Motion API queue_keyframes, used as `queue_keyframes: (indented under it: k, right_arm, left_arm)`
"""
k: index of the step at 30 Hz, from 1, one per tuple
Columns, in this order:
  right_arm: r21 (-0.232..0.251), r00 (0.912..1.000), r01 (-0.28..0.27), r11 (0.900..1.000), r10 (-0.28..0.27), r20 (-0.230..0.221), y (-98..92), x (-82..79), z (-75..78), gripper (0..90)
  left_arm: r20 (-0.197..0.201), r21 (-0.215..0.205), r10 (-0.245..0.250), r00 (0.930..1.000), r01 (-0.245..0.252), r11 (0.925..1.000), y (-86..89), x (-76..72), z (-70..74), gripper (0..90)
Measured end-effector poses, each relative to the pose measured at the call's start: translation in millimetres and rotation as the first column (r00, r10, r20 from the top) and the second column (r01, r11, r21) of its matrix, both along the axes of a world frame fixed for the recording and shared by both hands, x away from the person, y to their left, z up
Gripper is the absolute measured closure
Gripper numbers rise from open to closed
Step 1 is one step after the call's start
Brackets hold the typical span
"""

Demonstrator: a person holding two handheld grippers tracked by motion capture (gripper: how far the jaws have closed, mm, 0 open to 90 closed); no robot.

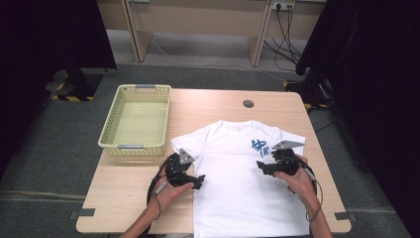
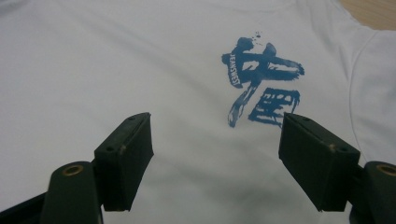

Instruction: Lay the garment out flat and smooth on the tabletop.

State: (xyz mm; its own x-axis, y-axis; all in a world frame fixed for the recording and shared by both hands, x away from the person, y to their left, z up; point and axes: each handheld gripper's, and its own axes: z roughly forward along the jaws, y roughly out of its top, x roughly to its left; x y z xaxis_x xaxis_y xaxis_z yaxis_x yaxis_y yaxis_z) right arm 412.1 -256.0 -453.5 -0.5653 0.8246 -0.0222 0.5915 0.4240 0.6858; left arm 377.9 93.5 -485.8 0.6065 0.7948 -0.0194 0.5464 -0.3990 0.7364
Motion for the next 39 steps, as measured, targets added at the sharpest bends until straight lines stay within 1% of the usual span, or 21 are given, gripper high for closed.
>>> queue_keyframes:
  k: [2, 4, 6, 7, 8, 9, 11, 13, 16, 19, 22, 25, 27, 29, 30, 31, 35, 37, 39]
  right_arm:
    - [-0.002, 0.9998, 0.011, 1.0, -0.011, -0.014, 2.1, 7.9, -1.0, 27.7]
    - [-0.021, 0.9993, 0.027, 0.999, -0.028, -0.027, 3.3, 14.2, -4.5, 28.0]
    - [-0.04, 0.9977, 0.039, 0.998, -0.041, -0.053, 3.6, 19.0, -9.4, 28.0]
    - [-0.053, 0.9962, 0.047, 0.998, -0.051, -0.07, 3.6, 20.8, -12.4, 25.5]
    - [-0.037, 0.9968, 0.053, 0.998, -0.055, -0.058, 2.8, 22.4, -14.0, 25.2]
    - [-0.035, 0.9968, 0.057, 0.998, -0.059, -0.054, 1.9, 24.3, -14.2, 25.3]
    - [-0.036, 0.996, 0.069, 0.997, -0.071, -0.055, 1.6, 28.8, -14.1, 24.4]
    - [-0.037, 0.9958, 0.065, 0.997, -0.067, -0.062, 1.5, 33.4, -13.8, 23.6]
    - [-0.033, 0.9958, 0.07, 0.997, -0.072, -0.058, 0.3, 37.4, -14.1, 23.3]
    - [-0.029, 0.996, 0.073, 0.997, -0.075, -0.05, -0.9, 40.0, -14.7, 23.2]
    - [-0.033, 0.9956, 0.074, 0.997, -0.076, -0.055, -1.4, 44.3, -14.3, 22.2]
    - [-0.034, 0.9949, 0.08, 0.996, -0.082, -0.059, -0.6, 52.0, -13.9, 21.7]
    - [-0.033, 0.9943, 0.088, 0.996, -0.09, -0.057, 0.1, 57.9, -14.0, 21.4]
    - [-0.03, 0.9951, 0.085, 0.996, -0.087, -0.048, -0.1, 62.9, -14.7, 21.1]
    - [-0.029, 0.995, 0.084, 0.996, -0.085, -0.052, -0.5, 64.5, -14.5, 21.1]
    - [-0.032, 0.995, 0.083, 0.996, -0.085, -0.052, -0.8, 66.2, -14.2, 21.1]
    - [-0.035, 0.9946, 0.084, 0.996, -0.086, -0.057, -0.3, 68.9, -13.8, 20.9]
    - [-0.033, 0.9941, 0.091, 0.995, -0.093, -0.055, 0.2, 68.4, -14.0, 20.9]
    - [-0.029, 0.9945, 0.093, 0.995, -0.094, -0.046, -0.1, 66.8, -14.8, 20.9]
  left_arm:
    - [-0.003, 0.01, 0.003, 1.0, -0.003, 1.0, 0.4, 5.6, -0.6, 3.9]
    - [-0.008, 0.01, 0.008, 0.9999, -0.008, 0.9999, 0.8, 9.6, -1.5, 4.6]
    - [-0.013, 0.022, 0.006, 0.9999, -0.006, 0.9997, -0.1, 12.6, -1.6, 2.3]
    - [-0.018, 0.026, 0.008, 0.9998, -0.008, 0.9996, -1.1, 13.9, -1.6, 1.1]
    - [-0.022, 0.029, 0.007, 0.9997, -0.006, 0.9996, -1.6, 15.4, -1.4, 0.0]
    - [-0.025, 0.029, 0.008, 0.9997, -0.007, 0.9996, -1.9, 17.3, -1.1, 0.0]
    - [-0.023, 0.032, 0.016, 0.9996, -0.015, 0.9994, -1.8, 22.4, -1.1, 0.0]
    - [-0.023, 0.029, 0.023, 0.9995, -0.022, 0.9993, -2.6, 27.5, -1.0, 0.0]
    - [-0.005, 0.014, 0.04, 0.9992, -0.04, 0.9991, -4.2, 33.2, -2.7, 0.0]
    - [-0.006, 0.012, 0.042, 0.9991, -0.042, 0.999, -6.0, 37.7, -2.5, 0.0]
    - [-0.006, 0.014, 0.033, 0.9994, -0.033, 0.9994, -5.4, 42.1, -2.3, 0.0]
    - [-0.002, 0.012, 0.036, 0.9993, -0.036, 0.9993, -3.5, 46.2, -2.7, 0.0]
    - [-0.002, 0.01, 0.044, 0.999, -0.044, 0.999, -2.6, 52.8, -2.6, 0.0]
    - [0.0, 0.006, 0.05, 0.9988, -0.05, 0.9988, -2.6, 56.4, -2.8, 0.0]
    - [0.002, 0.008, 0.049, 0.9988, -0.049, 0.9988, -2.6, 57.6, -2.8, 0.0]
    - [0.006, 0.0, 0.054, 0.9985, -0.054, 0.9985, -3.5, 58.2, -3.4, 0.0]
    - [0.009, -0.001, 0.055, 0.9984, -0.055, 0.9985, -2.8, 57.8, -3.5, 0.0]
    - [0.009, -0.006, 0.058, 0.9982, -0.058, 0.9983, -0.8, 54.9, -3.2, 0.3]
    - [0.01, -0.026, 0.057, 0.9983, -0.057, 0.998, 1.6, 48.8, -3.2, 2.3]
